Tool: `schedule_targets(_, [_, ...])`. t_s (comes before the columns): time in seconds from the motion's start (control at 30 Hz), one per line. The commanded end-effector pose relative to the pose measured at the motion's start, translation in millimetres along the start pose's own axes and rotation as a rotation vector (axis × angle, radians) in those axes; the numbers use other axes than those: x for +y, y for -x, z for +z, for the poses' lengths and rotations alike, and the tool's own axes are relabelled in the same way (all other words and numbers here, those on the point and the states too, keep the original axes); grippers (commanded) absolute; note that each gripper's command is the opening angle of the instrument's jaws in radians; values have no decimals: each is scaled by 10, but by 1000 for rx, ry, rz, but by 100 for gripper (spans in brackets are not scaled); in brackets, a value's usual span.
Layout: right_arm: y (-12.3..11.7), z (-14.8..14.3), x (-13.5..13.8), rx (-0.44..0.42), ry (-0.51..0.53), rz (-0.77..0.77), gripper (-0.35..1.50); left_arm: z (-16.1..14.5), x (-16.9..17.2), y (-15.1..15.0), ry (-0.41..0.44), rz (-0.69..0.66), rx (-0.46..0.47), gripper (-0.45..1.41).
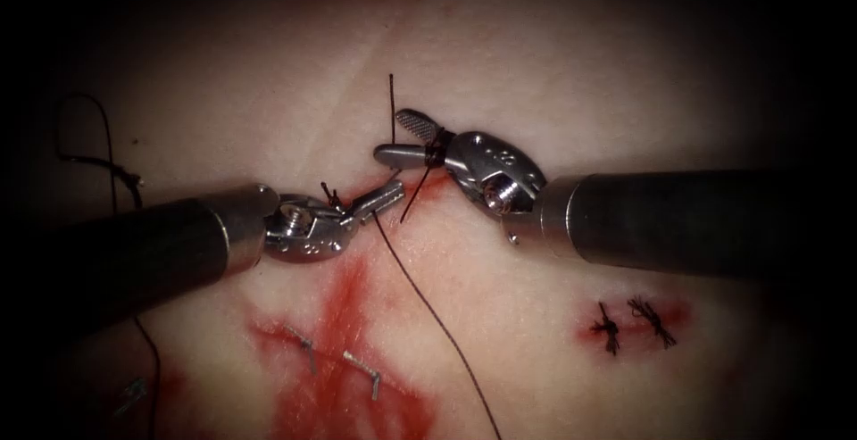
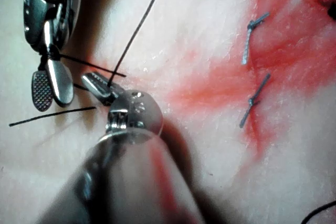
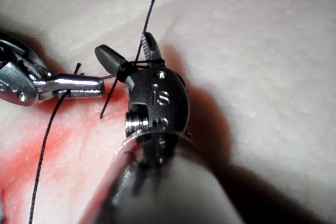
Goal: Wound Closure
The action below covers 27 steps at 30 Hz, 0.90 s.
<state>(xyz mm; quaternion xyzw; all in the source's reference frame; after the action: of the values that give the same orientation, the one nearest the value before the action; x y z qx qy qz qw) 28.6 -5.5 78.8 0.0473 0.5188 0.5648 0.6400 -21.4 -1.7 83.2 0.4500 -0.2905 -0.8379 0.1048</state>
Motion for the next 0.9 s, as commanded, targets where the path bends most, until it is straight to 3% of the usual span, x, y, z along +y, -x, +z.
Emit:
schedule_targets(0.03, [7, 10, -2, -7, 11, 11, 73, 8, 2, 3, 2, -1, 2, -45])
schedule_targets(0.8, [3, 41, -9, 8, 51, 36, 64, 15, -29, 14, 35, -21, 19, -45])
schedule_targets(0.87, [5, 43, -12, 7, 44, 37, 41, 16, -28, 14, 35, -21, 19, -45])
schedule_targets(0.9, [5, 43, -13, 6, 44, 37, 14, 15, -28, 14, 35, -20, 19, -45])
